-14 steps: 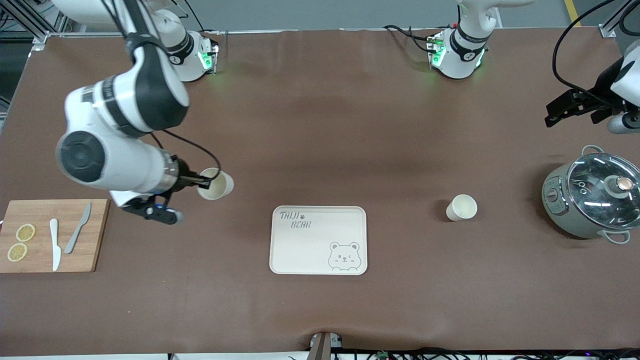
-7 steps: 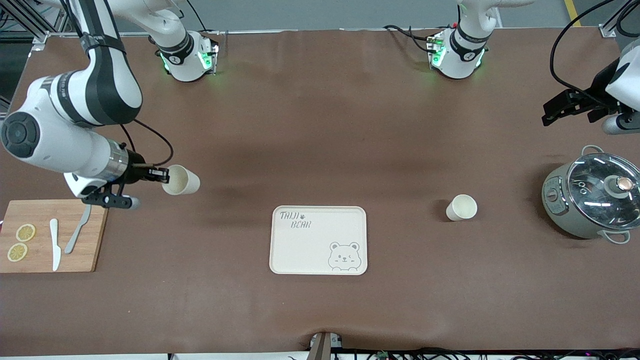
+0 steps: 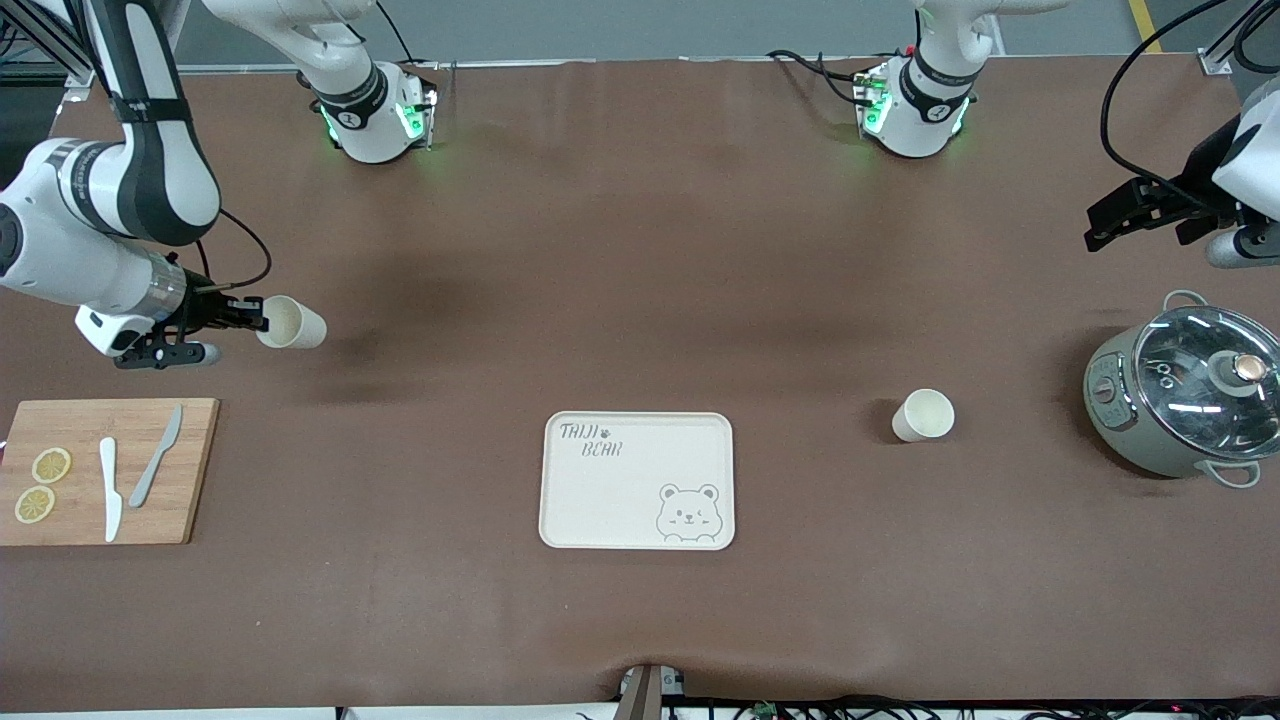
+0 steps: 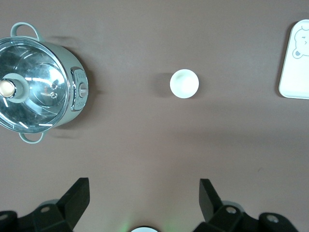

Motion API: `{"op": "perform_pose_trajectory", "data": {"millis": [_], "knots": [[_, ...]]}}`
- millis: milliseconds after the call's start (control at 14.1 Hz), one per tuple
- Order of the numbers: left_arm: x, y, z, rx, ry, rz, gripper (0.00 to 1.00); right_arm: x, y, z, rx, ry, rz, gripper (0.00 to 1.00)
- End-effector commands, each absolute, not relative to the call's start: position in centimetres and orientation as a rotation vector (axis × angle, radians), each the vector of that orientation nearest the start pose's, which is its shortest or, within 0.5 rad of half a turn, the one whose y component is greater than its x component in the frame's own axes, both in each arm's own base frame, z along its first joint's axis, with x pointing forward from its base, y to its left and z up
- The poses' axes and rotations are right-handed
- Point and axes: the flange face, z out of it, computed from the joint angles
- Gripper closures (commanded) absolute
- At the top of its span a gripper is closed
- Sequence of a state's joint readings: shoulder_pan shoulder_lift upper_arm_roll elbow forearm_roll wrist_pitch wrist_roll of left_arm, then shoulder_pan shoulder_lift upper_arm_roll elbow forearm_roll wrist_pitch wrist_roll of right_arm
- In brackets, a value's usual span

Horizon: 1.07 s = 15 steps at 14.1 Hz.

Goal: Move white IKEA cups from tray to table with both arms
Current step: 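Carry the cup with the right gripper toward the cutting board, then set the cup on the table and open the right gripper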

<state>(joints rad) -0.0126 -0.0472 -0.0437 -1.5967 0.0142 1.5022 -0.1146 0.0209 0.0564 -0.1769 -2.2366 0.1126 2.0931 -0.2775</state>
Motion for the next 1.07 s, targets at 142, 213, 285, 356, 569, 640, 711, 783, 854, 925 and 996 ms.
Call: {"op": "perform_pose_trajectory", "data": {"millis": [142, 213, 285, 356, 569, 640, 711, 783, 854, 925, 996], "knots": [[52.9, -2.5, 63.6, -3.126, -0.082, 0.095, 0.0, 48.4, -11.5, 29.4, -3.02, -0.199, 0.219, 1.0], [52.9, -2.5, 63.6, -3.127, -0.082, 0.09, 0.0, 48.2, -11.4, 28.5, -3.018, -0.199, 0.236, 1.0], [53.0, -2.4, 63.5, -3.127, -0.085, 0.09, 0.0, 47.6, -11.5, 27.1, -3.027, -0.191, 0.225, 1.0], [53.0, -2.4, 63.5, -3.127, -0.085, 0.088, 0.0, 47.1, -11.6, 26.2, -3.04, -0.185, 0.197, 1.0], [53.0, -2.1, 63.8, -3.128, -0.094, 0.081, 0.0, 46.3, -11.5, 24.8, -3.04, -0.18, 0.212, 1.0], [53.0, -2.0, 64.0, -3.133, -0.099, 0.074, 0.0, 46.2, -11.5, 24.5, -3.039, -0.179, 0.219, 1.0], [53.0, -2.0, 63.9, -3.131, -0.099, 0.076, 0.0, 46.1, -11.5, 23.8, -3.035, -0.178, 0.241, 1.0], [53.0, -2.0, 64.0, -3.131, -0.099, 0.076, 0.0, 46.0, -11.5, 23.6, -3.034, -0.176, 0.248, 0.76], [52.9, -1.9, 64.0, -3.131, -0.099, 0.076, 0.0, 46.1, -11.4, 23.6, -3.034, -0.178, 0.248, 0.37], [52.8, -1.8, 64.1, -3.131, -0.101, 0.079, 0.0, 46.0, -11.4, 23.6, -3.033, -0.18, 0.25, 0.2], [52.6, -1.7, 64.3, -3.131, -0.104, 0.074, 0.0, 46.0, -11.4, 23.6, -3.033, -0.18, 0.25, 0.0]]}}
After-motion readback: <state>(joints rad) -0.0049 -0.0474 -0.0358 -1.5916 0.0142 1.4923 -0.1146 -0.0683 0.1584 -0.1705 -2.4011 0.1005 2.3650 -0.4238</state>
